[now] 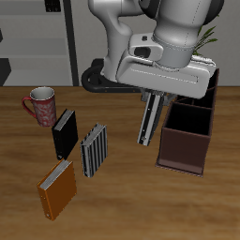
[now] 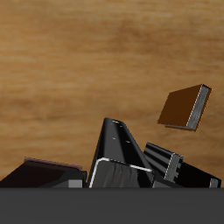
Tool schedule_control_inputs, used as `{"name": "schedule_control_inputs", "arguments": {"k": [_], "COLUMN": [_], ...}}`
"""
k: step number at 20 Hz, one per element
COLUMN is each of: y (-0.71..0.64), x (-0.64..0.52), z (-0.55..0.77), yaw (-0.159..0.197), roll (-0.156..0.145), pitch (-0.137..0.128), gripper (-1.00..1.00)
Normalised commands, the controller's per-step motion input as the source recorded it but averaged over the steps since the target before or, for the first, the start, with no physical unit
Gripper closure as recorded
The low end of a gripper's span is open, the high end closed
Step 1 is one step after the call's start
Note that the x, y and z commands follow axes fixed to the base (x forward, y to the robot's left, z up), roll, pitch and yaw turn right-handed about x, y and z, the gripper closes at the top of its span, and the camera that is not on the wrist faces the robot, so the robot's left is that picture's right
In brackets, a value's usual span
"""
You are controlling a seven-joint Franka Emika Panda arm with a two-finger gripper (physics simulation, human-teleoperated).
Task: Place the left striped book into the left desk caddy's right compartment
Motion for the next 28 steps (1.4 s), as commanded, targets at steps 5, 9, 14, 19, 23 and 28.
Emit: {"name": "schedule_control_inputs", "arguments": {"k": [5,9,14,19,23,28], "y": [0.10,0.09,0.03,0.05,0.12,0.34], "x": [-0.35,-0.44,-0.42,-0.44,-0.27,-0.32], "z": [0.15,0.15,0.23,0.23,0.14,0.10], "yaw": [0.031,0.043,0.010,-0.046,-0.016,-0.006], "roll": [0.009,0.019,0.001,-0.020,-0.011,0.038], "pitch": [-0.026,-0.036,-0.033,-0.008,-0.017,0.012], "gripper": [1.00,1.00,1.00,1.00,1.00,1.00]}}
